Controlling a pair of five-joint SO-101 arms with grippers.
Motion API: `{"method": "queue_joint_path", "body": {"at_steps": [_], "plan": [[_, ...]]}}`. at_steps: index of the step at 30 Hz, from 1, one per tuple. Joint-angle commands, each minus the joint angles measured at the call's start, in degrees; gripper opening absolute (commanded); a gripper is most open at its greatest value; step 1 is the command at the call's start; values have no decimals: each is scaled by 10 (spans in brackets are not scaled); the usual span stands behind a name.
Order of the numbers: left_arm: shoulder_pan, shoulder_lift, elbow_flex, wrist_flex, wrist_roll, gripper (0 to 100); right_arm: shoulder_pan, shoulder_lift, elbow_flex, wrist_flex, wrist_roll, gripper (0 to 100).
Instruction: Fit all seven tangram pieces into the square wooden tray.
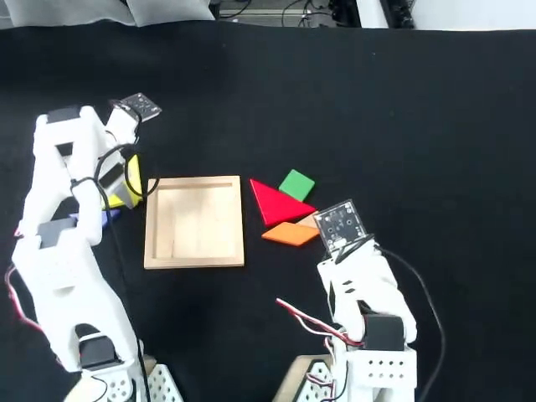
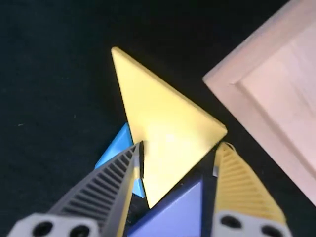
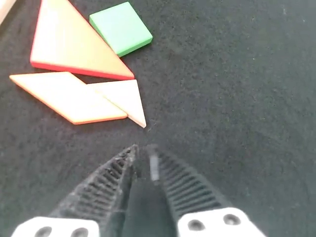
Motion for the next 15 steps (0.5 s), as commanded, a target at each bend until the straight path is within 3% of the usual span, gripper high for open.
{"method": "queue_joint_path", "body": {"at_steps": [1, 5, 8, 15], "plan": [[4, 24, -102, 68, 36, 279, -4, -51, -1, 4, 4, 180], [7, 52, -167, 115, 84, 286, -4, -51, -1, 4, 4, 194], [7, 76, -197, 105, 105, 288, -4, -51, -1, 4, 4, 194], [3, 127, -223, 103, 102, 328, -4, -51, -1, 4, 4, 194]]}}
